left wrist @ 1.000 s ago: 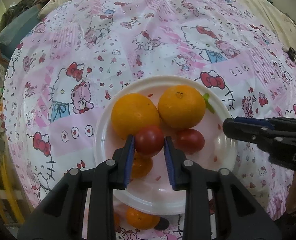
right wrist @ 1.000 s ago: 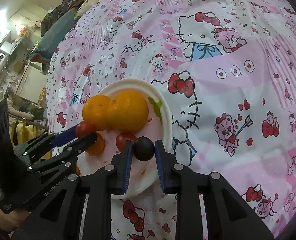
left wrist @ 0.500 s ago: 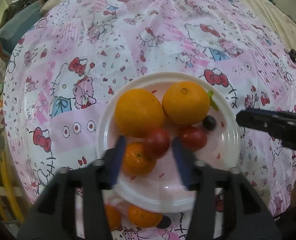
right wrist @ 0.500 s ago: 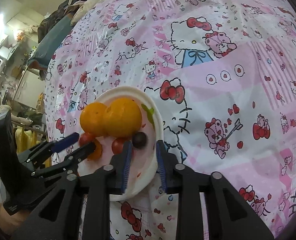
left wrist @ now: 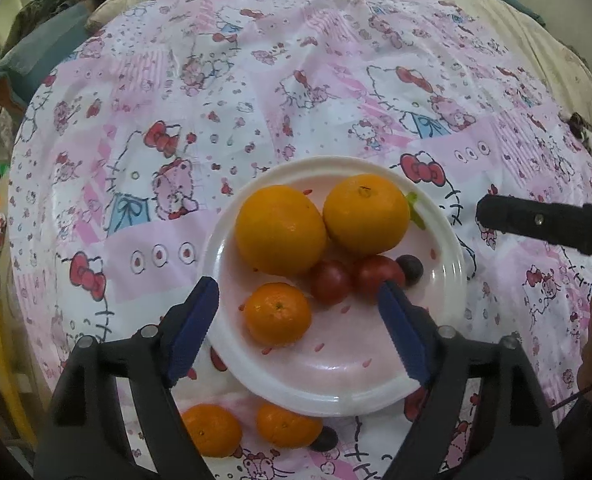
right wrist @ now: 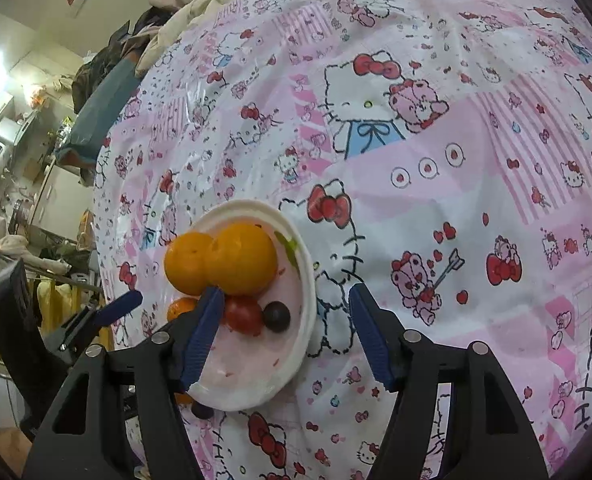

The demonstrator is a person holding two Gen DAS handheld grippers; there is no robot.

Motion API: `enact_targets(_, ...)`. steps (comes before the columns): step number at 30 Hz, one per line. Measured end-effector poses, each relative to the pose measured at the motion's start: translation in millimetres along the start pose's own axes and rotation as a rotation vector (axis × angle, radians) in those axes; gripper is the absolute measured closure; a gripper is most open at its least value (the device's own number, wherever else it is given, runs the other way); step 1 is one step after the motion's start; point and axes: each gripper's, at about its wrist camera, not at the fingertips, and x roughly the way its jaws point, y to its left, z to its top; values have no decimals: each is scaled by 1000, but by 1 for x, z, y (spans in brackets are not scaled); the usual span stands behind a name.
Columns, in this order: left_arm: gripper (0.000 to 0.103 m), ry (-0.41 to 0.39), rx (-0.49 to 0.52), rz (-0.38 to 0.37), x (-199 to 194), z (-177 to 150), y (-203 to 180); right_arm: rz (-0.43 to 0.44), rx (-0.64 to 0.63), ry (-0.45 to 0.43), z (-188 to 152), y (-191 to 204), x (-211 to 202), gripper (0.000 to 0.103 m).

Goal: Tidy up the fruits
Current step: 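Withdraw both open grippers from the plate toward the loose fruit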

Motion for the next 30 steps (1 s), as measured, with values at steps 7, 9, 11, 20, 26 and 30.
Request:
enact_targets(7,24,-29,-69,0,-16,-10,21,6,-31,-42,-3,12,-10,16)
enact_targets(9,24,-41,-87,-6,-22,-12,26,9,-28,-51,-5,14,-14,15)
enact_targets(11,24,-58,-99,0,-28,-14,30,11,-28,-57,-8,16,-17,14)
enact_targets(20,24,-94,-158,14,-58,-18,59,17,-65,-59,-31,34,-35,11)
enact_targets(26,24,-83,-211,-5,-73,-35,75,17,-103,-82,-48,47,-49,11)
enact_targets(30,22,-46,-233,-23,-75,-51,80,31,-95,-83,-58,50,-53,11)
